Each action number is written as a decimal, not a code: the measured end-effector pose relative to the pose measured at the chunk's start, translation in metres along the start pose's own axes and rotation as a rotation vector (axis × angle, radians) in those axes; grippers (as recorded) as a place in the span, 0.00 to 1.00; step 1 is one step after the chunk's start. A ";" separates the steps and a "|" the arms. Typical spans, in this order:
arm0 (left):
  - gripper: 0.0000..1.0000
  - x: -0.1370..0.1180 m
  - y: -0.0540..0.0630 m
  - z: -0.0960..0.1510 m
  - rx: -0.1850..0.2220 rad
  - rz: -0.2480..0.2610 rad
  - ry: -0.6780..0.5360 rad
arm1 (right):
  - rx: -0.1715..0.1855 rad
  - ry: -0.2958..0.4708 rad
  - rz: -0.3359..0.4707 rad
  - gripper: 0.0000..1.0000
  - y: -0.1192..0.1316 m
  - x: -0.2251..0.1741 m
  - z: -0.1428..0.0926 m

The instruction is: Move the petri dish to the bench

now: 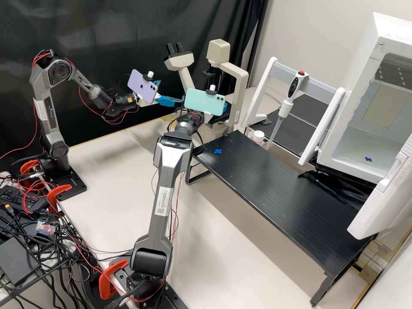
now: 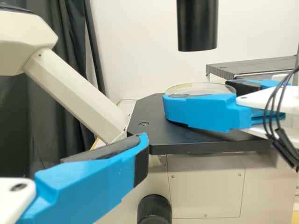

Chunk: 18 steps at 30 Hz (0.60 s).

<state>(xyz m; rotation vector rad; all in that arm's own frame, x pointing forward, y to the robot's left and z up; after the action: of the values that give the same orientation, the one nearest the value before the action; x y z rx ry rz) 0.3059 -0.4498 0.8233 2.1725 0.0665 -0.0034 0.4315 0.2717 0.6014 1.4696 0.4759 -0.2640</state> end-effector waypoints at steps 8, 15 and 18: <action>1.00 0.000 0.000 0.000 0.000 0.000 0.000 | -0.005 -0.003 -0.003 0.00 0.000 0.000 0.000; 1.00 0.000 0.000 0.000 0.000 0.000 0.000 | 0.002 0.021 -0.006 0.00 0.000 -0.007 0.000; 1.00 0.000 0.000 0.000 0.000 0.000 0.000 | 0.000 0.036 -0.018 0.00 -0.001 -0.013 0.001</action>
<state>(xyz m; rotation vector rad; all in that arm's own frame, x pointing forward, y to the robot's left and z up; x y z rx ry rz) 0.3059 -0.4498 0.8233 2.1725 0.0665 -0.0034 0.4195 0.2690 0.6063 1.4724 0.5184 -0.2521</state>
